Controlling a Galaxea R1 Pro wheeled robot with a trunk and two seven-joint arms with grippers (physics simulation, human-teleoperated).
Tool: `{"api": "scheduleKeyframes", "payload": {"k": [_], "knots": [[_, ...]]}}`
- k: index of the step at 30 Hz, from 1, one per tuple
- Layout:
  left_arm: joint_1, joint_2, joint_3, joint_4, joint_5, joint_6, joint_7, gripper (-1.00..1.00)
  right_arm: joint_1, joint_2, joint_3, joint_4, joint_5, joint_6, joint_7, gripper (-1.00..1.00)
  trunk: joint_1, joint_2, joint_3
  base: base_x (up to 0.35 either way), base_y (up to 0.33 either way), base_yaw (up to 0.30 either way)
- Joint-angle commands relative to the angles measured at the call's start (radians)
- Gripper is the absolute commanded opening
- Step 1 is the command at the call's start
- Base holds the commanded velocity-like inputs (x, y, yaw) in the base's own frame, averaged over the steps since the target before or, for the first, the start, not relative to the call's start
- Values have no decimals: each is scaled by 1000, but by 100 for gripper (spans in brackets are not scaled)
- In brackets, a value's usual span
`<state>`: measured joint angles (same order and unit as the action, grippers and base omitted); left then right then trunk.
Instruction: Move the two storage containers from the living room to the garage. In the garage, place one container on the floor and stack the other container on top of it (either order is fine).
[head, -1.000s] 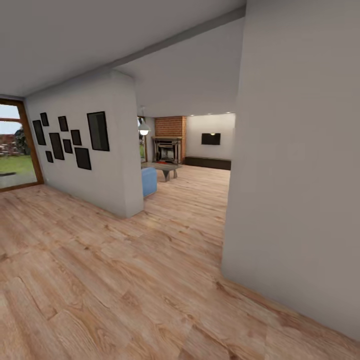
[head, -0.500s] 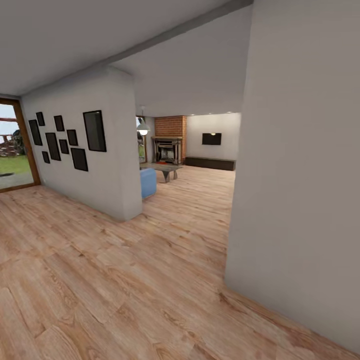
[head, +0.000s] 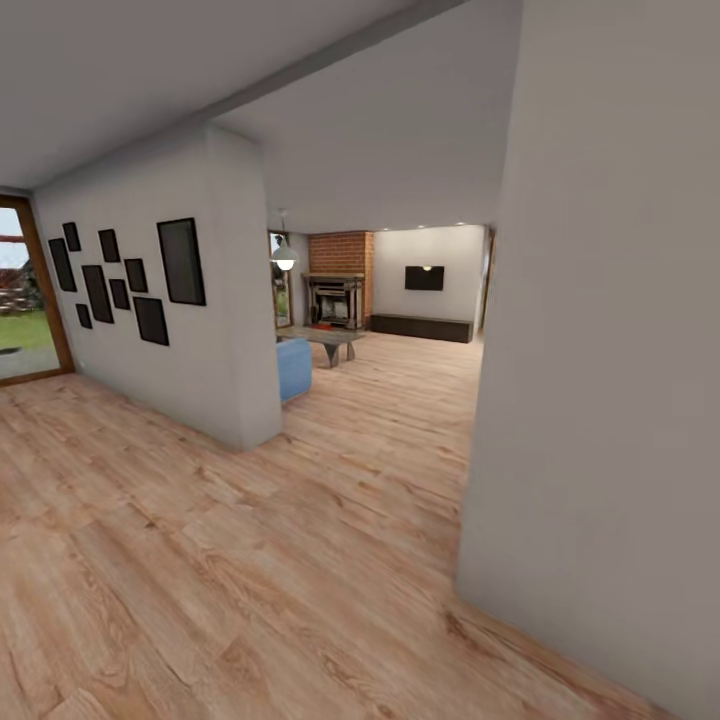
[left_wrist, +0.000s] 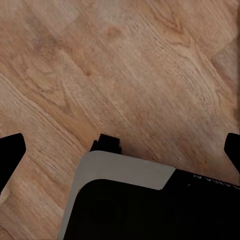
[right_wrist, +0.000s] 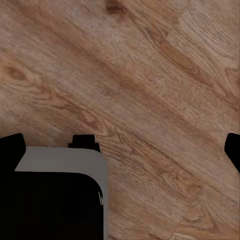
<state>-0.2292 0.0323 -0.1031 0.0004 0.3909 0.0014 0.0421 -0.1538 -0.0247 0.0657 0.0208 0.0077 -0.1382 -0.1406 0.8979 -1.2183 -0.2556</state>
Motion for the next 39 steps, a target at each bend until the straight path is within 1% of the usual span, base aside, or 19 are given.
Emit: {"api": "scheduleKeyframes", "payload": {"k": [1, 6, 18, 39], "knots": [[-1, 0, -9, 0, 8, 0, 2, 100, -1, 0, 6, 2, 1, -4, -4, 100, 1, -1, -1, 323, 0, 0], [0, 0, -9, 0, 8, 2, 2, 100, -1, 1, 7, 2, 4, -3, -4, 100, 1, -1, -1, 323, 0, 47], [-1, 0, -8, 0, 8, 2, 2, 100, -1, 0, 6, 2, 5, -4, -4, 100, 1, -1, -1, 323, 0, 236], [-1, 0, -8, 0, 8, 1, 2, 100, -1, -3, 6, 2, 6, -6, -4, 100, 1, -1, -1, 323, 0, 14]]}}
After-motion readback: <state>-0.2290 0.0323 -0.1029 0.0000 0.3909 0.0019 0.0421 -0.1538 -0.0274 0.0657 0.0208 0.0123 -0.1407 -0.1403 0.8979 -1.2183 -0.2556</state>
